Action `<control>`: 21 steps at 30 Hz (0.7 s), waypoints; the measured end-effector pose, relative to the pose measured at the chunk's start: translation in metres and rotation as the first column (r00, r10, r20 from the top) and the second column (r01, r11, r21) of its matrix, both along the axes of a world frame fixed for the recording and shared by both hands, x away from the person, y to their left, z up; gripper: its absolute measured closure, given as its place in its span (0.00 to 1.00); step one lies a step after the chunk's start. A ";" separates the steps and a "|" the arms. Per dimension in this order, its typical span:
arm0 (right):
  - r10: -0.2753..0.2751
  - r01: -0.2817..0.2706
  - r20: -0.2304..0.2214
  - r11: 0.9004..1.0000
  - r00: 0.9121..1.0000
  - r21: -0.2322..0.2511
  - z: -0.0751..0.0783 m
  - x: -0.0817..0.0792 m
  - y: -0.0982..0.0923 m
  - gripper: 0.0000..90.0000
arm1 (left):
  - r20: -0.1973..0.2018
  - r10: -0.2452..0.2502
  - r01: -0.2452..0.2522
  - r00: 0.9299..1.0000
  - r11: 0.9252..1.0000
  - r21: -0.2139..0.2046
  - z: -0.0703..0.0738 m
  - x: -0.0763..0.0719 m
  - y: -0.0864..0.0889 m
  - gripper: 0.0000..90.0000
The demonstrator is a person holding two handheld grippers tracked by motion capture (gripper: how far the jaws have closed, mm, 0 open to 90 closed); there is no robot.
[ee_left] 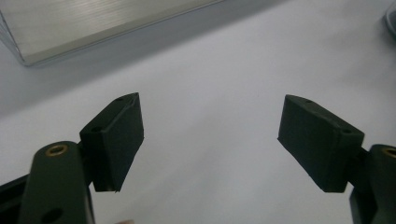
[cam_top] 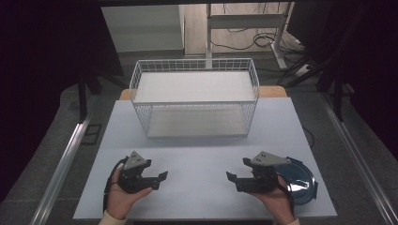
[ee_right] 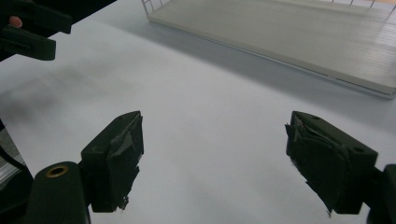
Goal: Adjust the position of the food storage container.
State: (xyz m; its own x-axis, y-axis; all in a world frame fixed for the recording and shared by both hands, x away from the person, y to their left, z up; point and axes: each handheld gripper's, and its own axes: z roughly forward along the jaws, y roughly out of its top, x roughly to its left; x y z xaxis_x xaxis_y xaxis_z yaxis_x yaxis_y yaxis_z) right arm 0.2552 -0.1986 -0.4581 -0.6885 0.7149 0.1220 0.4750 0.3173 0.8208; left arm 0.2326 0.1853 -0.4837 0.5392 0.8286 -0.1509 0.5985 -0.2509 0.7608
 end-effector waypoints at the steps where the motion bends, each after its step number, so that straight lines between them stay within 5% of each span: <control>1: 0.000 0.000 0.000 1.000 1.000 0.000 0.000 0.000 0.000 0.21 | 0.000 -0.002 0.002 1.000 1.000 0.000 0.000 0.000 0.000 0.24; 21: -0.016 0.016 -0.003 1.000 1.000 0.009 0.001 0.002 -0.005 0.26 | 0.001 -0.020 0.020 1.000 1.000 0.000 0.002 -0.003 -0.004 0.24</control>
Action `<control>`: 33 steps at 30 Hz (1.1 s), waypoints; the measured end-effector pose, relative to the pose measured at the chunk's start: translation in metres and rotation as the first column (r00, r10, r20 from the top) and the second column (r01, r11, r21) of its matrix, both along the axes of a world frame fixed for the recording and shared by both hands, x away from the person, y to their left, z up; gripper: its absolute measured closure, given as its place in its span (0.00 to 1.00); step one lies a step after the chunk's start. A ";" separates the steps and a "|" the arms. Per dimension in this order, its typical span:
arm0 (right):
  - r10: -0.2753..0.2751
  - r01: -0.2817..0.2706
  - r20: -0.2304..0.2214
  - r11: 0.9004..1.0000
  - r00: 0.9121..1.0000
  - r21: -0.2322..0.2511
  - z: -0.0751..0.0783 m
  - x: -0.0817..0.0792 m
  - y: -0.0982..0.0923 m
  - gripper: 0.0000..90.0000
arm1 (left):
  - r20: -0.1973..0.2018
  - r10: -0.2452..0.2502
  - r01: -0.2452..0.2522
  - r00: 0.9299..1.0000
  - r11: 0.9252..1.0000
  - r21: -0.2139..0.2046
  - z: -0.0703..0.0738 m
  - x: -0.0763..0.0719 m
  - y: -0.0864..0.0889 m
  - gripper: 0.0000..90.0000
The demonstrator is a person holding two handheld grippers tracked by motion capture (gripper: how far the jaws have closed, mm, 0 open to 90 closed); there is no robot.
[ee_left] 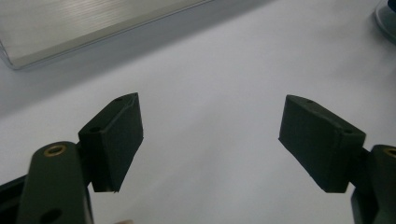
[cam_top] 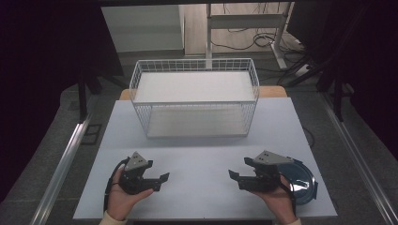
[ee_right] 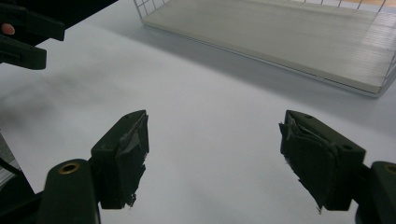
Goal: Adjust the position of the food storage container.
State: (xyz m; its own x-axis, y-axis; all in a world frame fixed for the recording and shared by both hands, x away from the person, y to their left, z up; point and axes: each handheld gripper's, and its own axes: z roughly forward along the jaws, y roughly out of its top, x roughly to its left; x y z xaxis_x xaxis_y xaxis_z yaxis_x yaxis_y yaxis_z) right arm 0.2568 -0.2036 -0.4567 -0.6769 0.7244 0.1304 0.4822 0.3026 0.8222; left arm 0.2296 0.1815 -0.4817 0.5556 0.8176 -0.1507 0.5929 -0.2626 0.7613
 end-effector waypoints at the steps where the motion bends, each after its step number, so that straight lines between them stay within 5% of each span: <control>1: -0.003 0.003 0.000 1.000 1.000 0.002 0.001 0.000 -0.001 0.26 | 0.001 0.000 0.000 1.000 1.000 0.001 0.000 0.000 0.000 0.24; 18: -0.079 0.079 0.004 0.997 0.997 0.020 0.014 0.000 -0.025 0.30 | 0.006 -0.002 0.002 1.000 1.000 -0.006 0.002 -0.001 0.001 0.24; 25: -0.130 0.130 0.006 0.991 0.991 0.021 0.020 -0.001 -0.043 0.32 | -0.035 0.008 -0.011 0.999 0.998 -0.069 0.005 0.000 0.003 0.24; 33: -0.196 0.196 0.010 0.981 0.980 0.010 0.026 -0.003 -0.069 0.33 | -0.046 0.011 -0.014 0.999 0.997 -0.070 0.005 0.000 0.004 0.23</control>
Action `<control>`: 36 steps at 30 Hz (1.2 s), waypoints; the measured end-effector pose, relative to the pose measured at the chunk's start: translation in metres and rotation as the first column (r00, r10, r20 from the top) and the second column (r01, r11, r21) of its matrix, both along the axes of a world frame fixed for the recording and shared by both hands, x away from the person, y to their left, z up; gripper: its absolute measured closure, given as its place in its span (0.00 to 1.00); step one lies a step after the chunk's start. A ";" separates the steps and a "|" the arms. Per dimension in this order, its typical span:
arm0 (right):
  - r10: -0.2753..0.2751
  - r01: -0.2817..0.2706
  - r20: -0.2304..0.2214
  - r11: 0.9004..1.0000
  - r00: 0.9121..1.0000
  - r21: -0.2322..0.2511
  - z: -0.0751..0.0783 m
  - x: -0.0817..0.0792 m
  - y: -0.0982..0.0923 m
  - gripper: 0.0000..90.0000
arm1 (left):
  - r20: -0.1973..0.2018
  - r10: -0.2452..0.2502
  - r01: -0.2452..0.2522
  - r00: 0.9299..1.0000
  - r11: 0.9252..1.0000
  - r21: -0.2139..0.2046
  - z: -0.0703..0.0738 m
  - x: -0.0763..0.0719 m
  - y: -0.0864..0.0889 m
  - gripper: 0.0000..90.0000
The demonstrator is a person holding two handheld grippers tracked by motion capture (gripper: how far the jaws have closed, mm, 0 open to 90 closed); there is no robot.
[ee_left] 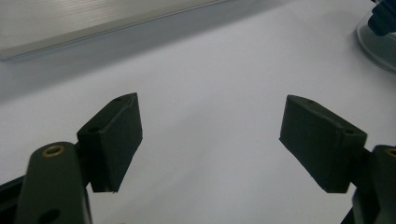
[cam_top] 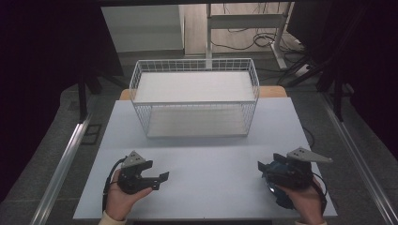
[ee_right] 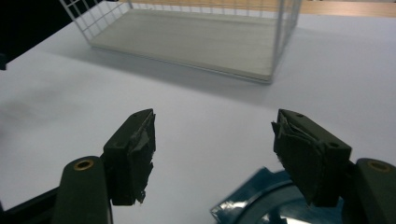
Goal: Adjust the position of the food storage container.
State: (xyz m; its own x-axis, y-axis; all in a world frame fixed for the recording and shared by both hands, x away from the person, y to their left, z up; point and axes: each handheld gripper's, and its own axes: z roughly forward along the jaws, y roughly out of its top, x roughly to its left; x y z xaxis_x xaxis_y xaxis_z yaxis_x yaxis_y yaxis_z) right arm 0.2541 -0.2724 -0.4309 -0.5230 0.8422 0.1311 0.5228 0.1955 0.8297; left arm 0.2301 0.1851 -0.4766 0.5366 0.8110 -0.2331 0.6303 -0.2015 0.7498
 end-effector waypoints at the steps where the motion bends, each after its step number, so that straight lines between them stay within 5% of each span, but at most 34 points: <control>1: 0.000 0.000 0.000 1.000 1.000 0.000 0.000 0.000 0.000 0.33 | 0.000 0.000 0.000 1.000 1.000 0.001 0.000 0.000 0.000 0.23; 21: -0.132 0.131 -0.006 0.989 0.991 -0.063 0.003 -0.014 -0.058 0.40 | 0.030 0.020 -0.021 0.999 0.999 0.035 0.000 -0.001 0.000 0.23; 31: -0.197 0.195 -0.008 0.974 0.980 -0.112 0.004 -0.021 -0.079 0.53 | 0.018 0.003 -0.003 1.000 0.999 0.044 -0.001 -0.001 -0.002 0.24; 36: -0.240 0.235 -0.020 0.963 0.971 -0.130 0.003 -0.025 -0.093 0.69 | 0.015 0.002 -0.002 1.000 0.999 0.041 -0.001 -0.001 -0.001 0.24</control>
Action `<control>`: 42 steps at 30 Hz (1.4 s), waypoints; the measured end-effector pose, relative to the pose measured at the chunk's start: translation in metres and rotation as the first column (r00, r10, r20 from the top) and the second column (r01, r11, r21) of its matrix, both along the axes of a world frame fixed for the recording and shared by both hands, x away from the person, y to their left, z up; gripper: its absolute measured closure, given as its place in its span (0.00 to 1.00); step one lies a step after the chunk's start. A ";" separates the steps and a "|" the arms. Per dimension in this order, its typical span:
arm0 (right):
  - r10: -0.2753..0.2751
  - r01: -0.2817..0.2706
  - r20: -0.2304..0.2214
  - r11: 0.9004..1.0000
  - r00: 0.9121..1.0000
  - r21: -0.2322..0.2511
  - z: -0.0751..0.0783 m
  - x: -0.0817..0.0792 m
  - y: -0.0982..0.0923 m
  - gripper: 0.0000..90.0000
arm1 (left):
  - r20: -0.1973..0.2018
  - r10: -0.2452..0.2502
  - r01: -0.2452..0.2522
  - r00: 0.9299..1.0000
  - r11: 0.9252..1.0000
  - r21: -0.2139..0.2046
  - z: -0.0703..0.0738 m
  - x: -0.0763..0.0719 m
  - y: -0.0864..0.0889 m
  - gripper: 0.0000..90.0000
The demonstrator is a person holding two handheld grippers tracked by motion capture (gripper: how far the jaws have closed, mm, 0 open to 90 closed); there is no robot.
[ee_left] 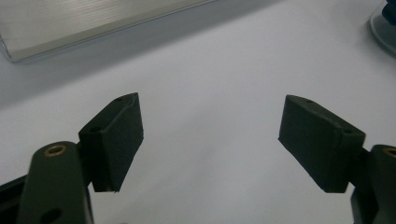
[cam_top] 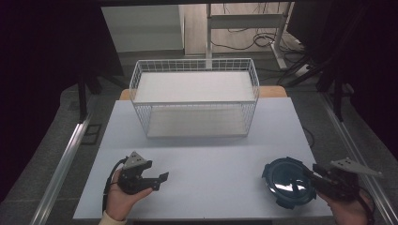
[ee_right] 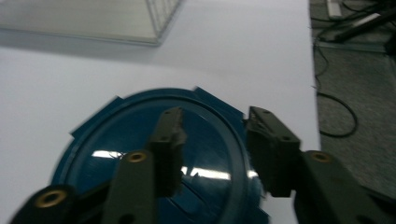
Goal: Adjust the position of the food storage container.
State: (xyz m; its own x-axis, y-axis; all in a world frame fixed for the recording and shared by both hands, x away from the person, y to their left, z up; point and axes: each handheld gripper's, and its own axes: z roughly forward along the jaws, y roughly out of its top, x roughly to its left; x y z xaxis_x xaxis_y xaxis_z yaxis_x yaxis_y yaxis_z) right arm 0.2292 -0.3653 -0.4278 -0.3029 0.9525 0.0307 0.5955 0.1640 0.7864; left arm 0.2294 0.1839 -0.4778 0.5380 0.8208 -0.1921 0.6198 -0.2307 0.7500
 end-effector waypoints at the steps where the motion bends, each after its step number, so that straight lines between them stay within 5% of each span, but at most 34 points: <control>1: -0.015 0.015 -0.008 1.000 1.000 0.000 -0.001 -0.001 -0.003 0.72 | -0.002 -0.001 0.001 1.000 1.000 0.000 0.000 0.000 0.000 0.24; 8: -0.099 0.096 -0.071 0.995 0.993 -0.040 -0.013 -0.011 -0.024 0.98 | -0.002 -0.006 0.006 1.000 1.000 -0.001 0.000 0.000 0.000 0.25; 11: -0.151 0.140 -0.106 0.984 0.983 -0.109 -0.022 -0.014 -0.027 0.99 | -0.007 -0.010 0.010 1.000 1.000 0.002 -0.002 0.000 -0.002 0.25; 17: -0.157 0.140 -0.171 0.984 0.973 -0.109 -0.036 -0.021 -0.032 0.99 | -0.007 -0.014 0.014 1.000 1.000 0.003 -0.002 -0.001 -0.004 0.26; 24: -0.142 0.104 -0.237 0.980 0.961 -0.168 -0.046 -0.017 -0.018 1.00 | -0.007 -0.017 0.017 1.000 1.000 0.009 -0.003 0.000 -0.005 0.26; 42: -0.149 0.102 -0.247 0.976 0.957 -0.195 -0.045 -0.012 -0.002 1.00 | -0.004 -0.004 0.004 1.000 1.000 0.006 -0.003 0.001 -0.003 0.27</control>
